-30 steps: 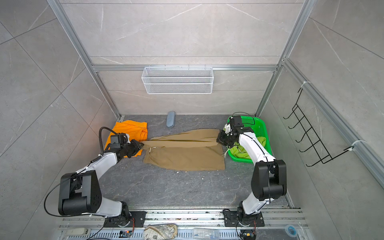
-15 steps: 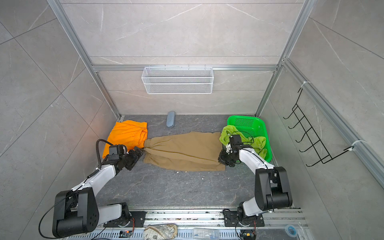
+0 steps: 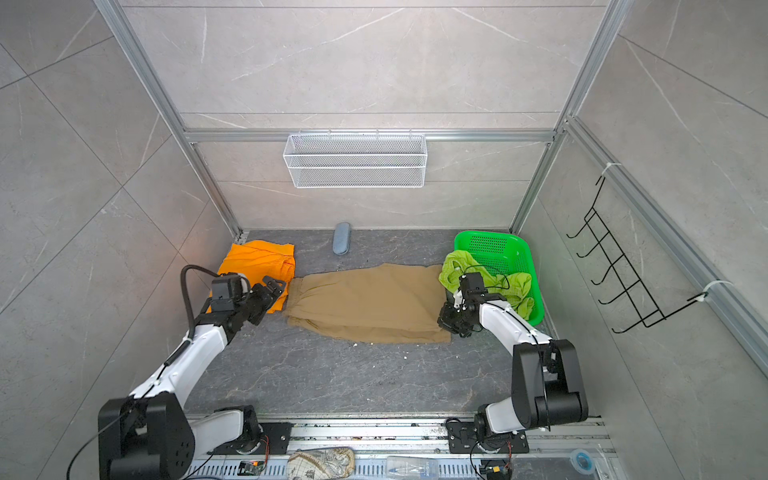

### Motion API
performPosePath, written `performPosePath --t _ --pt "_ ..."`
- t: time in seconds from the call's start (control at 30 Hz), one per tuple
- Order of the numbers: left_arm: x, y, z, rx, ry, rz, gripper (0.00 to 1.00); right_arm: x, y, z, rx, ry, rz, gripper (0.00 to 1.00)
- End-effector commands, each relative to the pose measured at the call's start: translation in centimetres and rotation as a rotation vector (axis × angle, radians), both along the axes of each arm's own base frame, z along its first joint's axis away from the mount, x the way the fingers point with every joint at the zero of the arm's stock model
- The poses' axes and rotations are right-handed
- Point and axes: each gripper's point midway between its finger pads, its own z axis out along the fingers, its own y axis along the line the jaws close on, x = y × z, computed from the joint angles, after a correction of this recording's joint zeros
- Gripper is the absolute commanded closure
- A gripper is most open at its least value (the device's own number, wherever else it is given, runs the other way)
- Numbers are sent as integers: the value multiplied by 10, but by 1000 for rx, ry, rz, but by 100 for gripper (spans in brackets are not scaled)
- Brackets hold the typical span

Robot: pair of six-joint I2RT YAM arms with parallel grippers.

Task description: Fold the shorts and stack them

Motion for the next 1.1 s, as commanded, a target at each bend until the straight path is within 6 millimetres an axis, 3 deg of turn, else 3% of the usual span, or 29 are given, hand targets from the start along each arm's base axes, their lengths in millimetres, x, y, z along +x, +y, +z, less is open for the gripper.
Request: performPosePath --t 0.0,0.13,0.3,0.43,0.7,0.83,1.0,1.07 --pt "14 -49 5 -65 -24 -89 0 -9 -1 15 -35 -22 27 100" --pt "15 -73 -28 -113 48 -105 0 -20 -2 11 -44 -11 26 100" --pt "-3 -65 -66 -85 134 -81 0 -38 -6 -22 -61 69 7 100" --pt "-20 -50 -81 -45 166 -62 0 -43 -8 -43 -69 126 -6 100" --pt "-52 -34 -97 -8 211 -52 0 -42 -18 -42 -125 124 -23 100" --pt "-55 -26 -90 22 200 -46 0 -42 -24 -37 -167 119 -20 100" --pt "-61 -17 -82 35 194 -34 0 -44 -23 -41 -168 138 -20 81" --pt "-66 -15 -83 43 197 -30 0 -43 -24 -36 -169 124 -22 68"
